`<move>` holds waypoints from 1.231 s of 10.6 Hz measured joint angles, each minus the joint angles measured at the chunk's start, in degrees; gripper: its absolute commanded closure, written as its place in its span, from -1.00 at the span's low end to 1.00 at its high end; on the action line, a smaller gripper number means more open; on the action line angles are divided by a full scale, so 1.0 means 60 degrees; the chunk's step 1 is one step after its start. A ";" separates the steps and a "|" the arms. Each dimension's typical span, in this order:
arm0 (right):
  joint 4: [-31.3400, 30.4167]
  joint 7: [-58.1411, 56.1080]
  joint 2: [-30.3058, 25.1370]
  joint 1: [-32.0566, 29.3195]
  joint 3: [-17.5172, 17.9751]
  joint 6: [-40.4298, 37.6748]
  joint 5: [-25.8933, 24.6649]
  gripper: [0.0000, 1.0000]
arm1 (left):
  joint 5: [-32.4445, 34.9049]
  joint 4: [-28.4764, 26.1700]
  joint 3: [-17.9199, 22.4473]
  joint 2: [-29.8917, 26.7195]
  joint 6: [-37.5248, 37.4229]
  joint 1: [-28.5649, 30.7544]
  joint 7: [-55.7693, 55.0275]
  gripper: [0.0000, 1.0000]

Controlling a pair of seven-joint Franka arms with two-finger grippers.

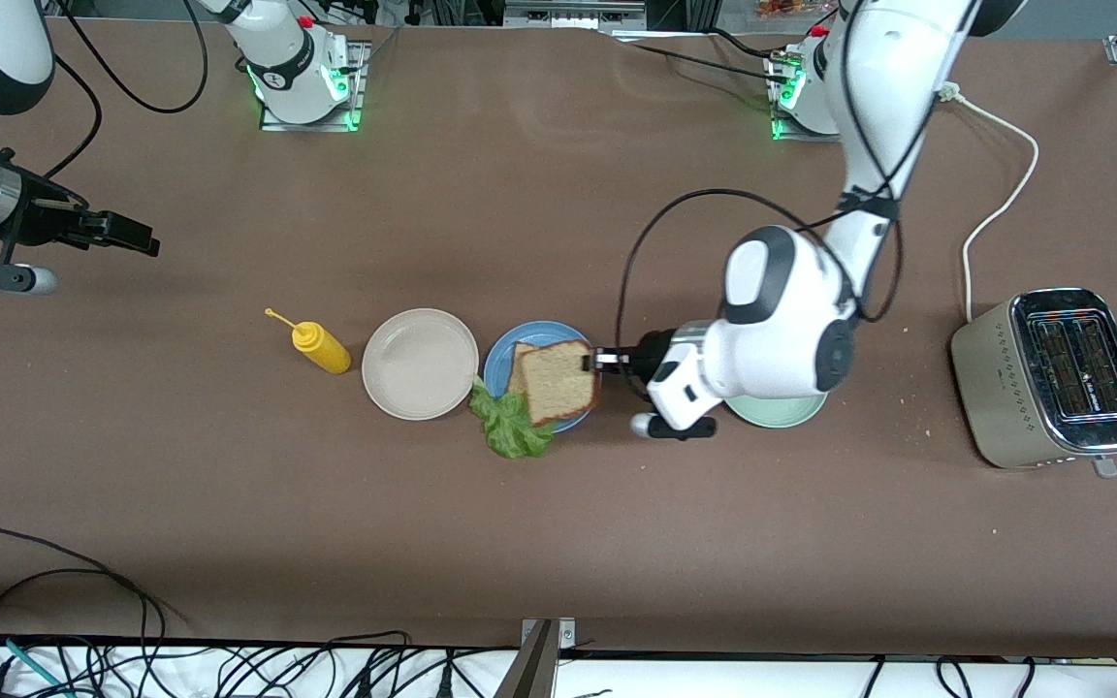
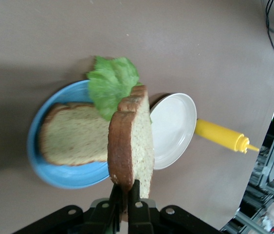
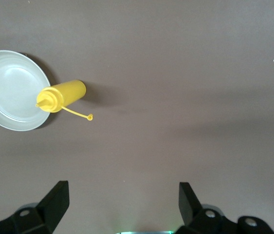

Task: Make sandwich in blue plate with both arms
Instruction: 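Carry the bread slice onto the lettuce on the blue plate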

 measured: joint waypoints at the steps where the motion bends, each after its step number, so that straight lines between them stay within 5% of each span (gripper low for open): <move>1: 0.0090 0.0000 -0.0014 0.0004 0.0014 0.0132 -0.0022 -1.00 | -0.0360 0.0006 0.0005 0.0280 0.0500 -0.0265 -0.0036 1.00; 5: 0.0807 -0.0002 0.0011 0.0050 0.0113 0.0313 -0.0457 -1.00 | -0.0554 0.0380 0.0010 0.0503 0.0840 -0.0442 -0.0800 1.00; 9: 0.2188 -0.0001 0.0041 0.0128 0.0078 -0.0923 -0.0619 -1.00 | -0.0554 0.0381 0.0011 0.0814 0.1295 -0.0797 -0.0945 1.00; 13: 0.2249 0.0016 0.0092 0.0127 0.0038 -0.1064 -0.0675 -1.00 | -0.0554 0.0374 0.0065 0.1123 0.1480 -0.0914 -0.0996 1.00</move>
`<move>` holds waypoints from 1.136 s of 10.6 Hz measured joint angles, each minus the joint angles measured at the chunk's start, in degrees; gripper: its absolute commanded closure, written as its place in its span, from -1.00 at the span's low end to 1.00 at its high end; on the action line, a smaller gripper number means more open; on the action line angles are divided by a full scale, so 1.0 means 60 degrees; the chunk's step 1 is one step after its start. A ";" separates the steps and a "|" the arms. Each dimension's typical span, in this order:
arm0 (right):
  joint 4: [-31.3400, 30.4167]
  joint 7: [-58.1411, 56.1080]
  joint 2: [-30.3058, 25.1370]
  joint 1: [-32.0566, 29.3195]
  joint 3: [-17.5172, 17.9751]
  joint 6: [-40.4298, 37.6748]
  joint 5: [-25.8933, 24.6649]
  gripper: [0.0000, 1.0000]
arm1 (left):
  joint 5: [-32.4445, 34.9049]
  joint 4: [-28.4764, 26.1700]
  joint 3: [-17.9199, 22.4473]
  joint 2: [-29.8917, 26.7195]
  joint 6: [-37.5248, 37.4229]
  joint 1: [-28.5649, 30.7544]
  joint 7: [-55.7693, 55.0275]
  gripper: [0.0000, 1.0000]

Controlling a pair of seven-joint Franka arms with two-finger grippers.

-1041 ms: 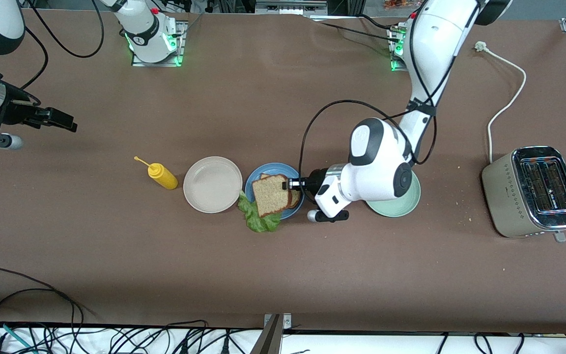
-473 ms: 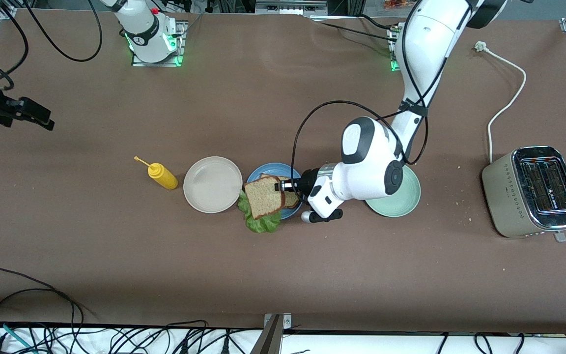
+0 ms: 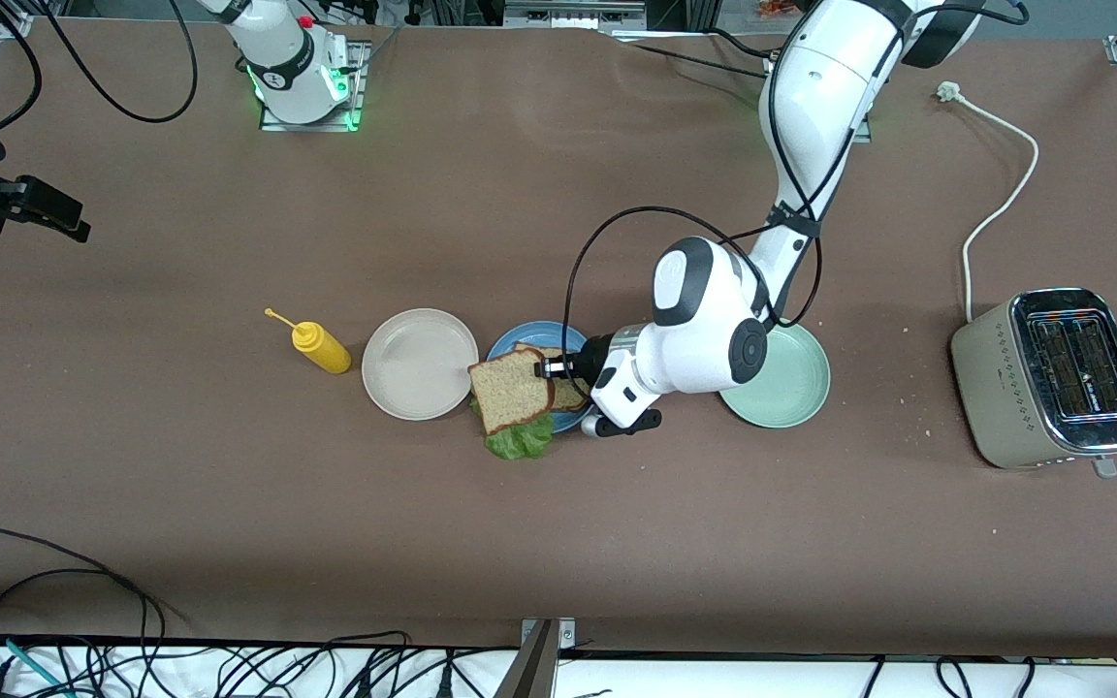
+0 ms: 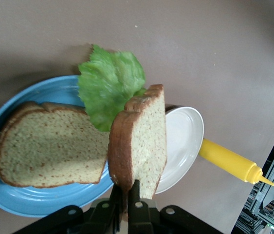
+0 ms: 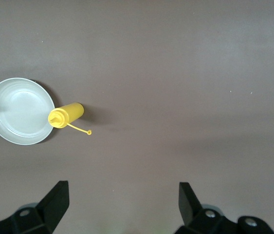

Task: Make sandwich in blue plate with both arms
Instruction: 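Carry the bread slice onto the lettuce on the blue plate, then open the left gripper to release the bread on the lettuce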

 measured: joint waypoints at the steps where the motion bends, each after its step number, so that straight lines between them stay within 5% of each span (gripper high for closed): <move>1: 0.0000 0.0009 0.0020 0.0000 -0.0038 0.0000 0.0000 -1.00 | 0.0000 -0.0044 0.0042 0.0013 0.0000 0.0042 0.0027 1.00; 2: 0.0000 0.0009 0.0035 -0.0001 -0.0066 0.0000 0.0000 -1.00 | 0.0000 -0.0117 0.0071 0.0021 -0.0015 0.0110 0.0092 1.00; 3: 0.0001 0.0009 0.0037 0.0005 -0.0066 0.0000 0.0002 -1.00 | 0.0000 -0.0232 0.0101 0.0032 -0.0018 0.0196 0.0155 0.29; 4: 0.0002 0.0009 0.0037 0.0017 -0.0062 0.0000 0.0016 -1.00 | 0.0000 -0.0407 0.0103 0.0045 -0.0035 0.0304 0.0208 -0.02; 5: 0.0003 0.0009 0.0038 0.0027 -0.0058 -0.0012 0.0017 -1.00 | 0.0000 -0.0609 0.0104 0.0058 -0.0056 0.0389 0.0232 -0.99; 12: 0.0003 0.0009 0.0039 0.0074 -0.0018 -0.0031 0.0020 -1.00 | 0.0261 -0.1400 0.0242 -0.0011 -0.0130 0.0473 0.0349 -1.00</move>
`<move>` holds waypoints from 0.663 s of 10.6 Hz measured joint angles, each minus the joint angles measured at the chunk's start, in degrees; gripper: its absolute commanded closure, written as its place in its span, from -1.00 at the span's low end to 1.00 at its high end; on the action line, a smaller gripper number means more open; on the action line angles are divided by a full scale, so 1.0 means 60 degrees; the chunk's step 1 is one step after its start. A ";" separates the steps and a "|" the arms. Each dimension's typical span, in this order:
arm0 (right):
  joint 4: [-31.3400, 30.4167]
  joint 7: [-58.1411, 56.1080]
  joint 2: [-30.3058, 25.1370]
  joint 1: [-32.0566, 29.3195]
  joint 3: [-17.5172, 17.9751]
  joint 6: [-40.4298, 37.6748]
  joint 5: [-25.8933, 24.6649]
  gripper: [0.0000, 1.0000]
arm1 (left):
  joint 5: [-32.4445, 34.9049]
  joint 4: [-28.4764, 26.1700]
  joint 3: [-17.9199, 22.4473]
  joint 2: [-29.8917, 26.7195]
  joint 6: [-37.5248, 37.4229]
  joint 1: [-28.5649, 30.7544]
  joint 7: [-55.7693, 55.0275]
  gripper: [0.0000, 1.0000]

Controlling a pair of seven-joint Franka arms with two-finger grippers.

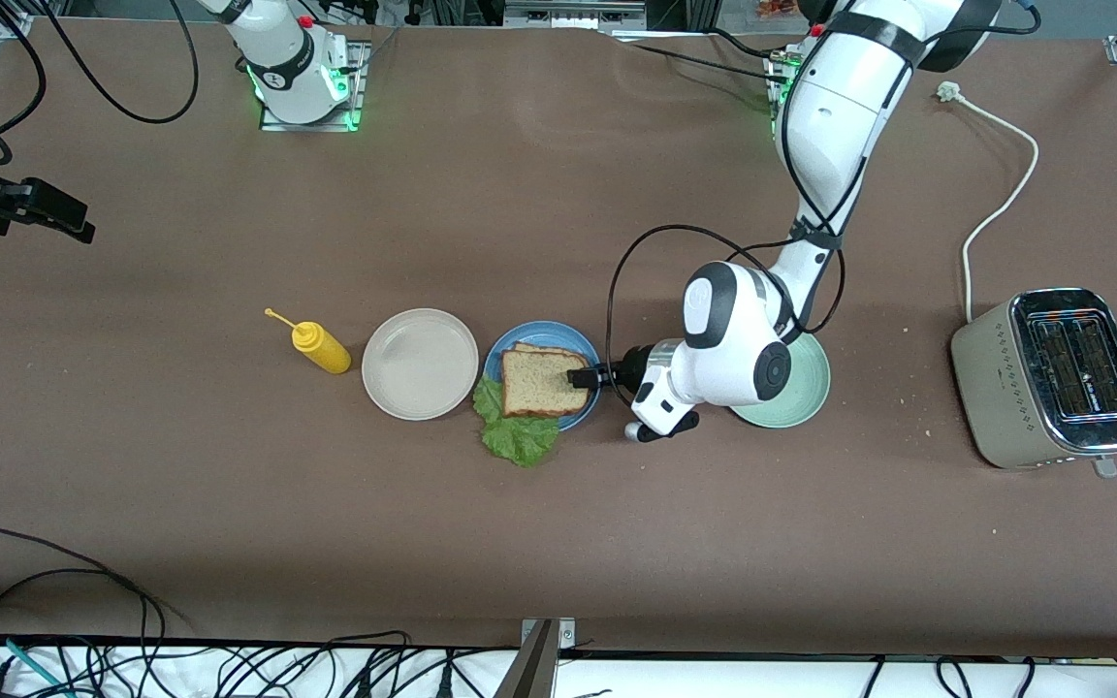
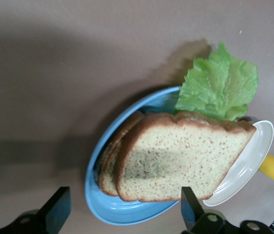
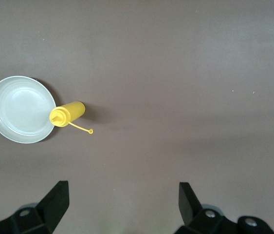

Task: Make sandwich in blue plate with both arms
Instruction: 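Open the left gripper to release the bread on the lettuce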

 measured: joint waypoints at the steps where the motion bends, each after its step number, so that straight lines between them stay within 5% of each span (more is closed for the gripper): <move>1: 0.0001 0.0000 0.0000 0.0000 -0.0001 0.0000 0.0000 -1.00 | 0.0251 0.0050 0.0165 -0.0096 -0.0249 0.0086 0.0004 -1.00; 7: 0.0103 0.0000 -0.0001 0.0135 0.0177 -0.0001 -0.0005 -1.00 | 0.3019 0.0256 0.0323 -0.2324 -0.2333 0.1680 0.0022 -1.00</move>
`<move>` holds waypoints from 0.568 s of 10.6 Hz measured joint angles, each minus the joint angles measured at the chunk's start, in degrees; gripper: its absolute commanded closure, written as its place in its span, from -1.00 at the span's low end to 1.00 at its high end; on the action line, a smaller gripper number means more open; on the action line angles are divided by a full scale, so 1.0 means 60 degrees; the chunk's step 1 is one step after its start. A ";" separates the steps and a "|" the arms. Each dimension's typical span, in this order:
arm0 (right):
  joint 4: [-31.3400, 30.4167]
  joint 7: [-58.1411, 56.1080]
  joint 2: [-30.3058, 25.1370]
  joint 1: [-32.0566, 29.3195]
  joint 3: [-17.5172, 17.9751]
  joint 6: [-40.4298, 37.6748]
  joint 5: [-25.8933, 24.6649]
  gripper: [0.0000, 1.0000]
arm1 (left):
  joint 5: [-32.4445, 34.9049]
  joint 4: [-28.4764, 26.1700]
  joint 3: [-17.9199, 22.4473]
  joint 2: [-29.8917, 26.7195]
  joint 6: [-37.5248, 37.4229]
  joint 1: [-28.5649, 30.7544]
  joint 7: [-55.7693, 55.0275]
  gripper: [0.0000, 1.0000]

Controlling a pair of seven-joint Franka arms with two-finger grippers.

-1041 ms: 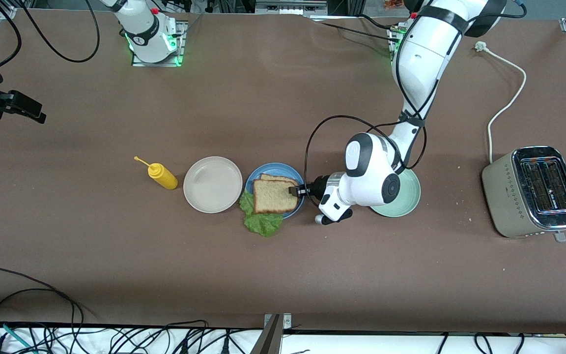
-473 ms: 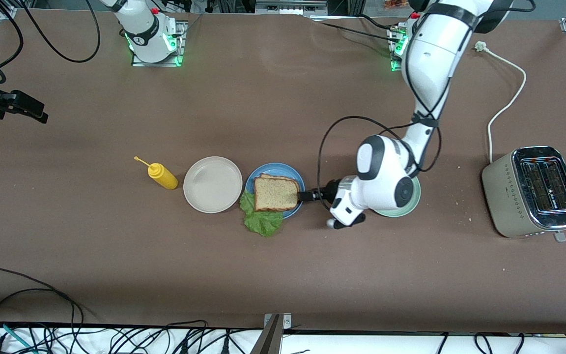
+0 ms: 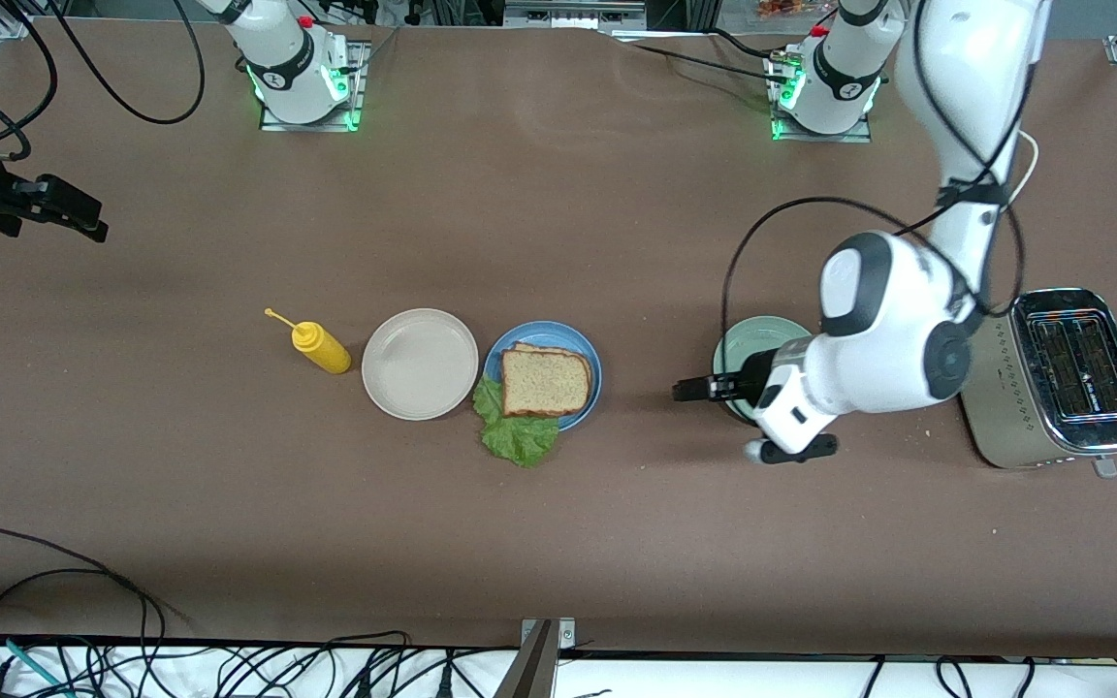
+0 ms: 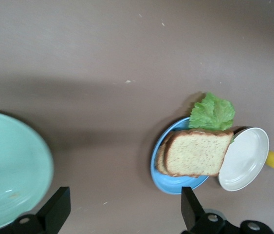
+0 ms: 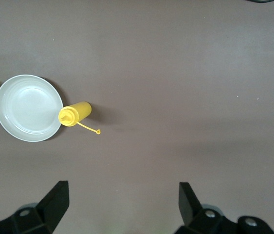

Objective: Make sandwich in blue plate with both arms

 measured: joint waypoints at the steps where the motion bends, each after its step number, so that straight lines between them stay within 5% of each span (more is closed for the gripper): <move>1: 0.0003 0.0000 0.0001 -0.0002 -0.0002 0.0000 0.0000 -1.00 | 0.0407 -0.0004 0.0011 -0.0379 -0.0243 0.0283 0.0000 -1.00; 6: 0.0011 0.0000 0.0006 -0.0002 -0.0002 -0.0005 0.0000 -1.00 | 0.3370 -0.0106 0.0024 -0.2530 -0.1450 0.1248 0.0016 -1.00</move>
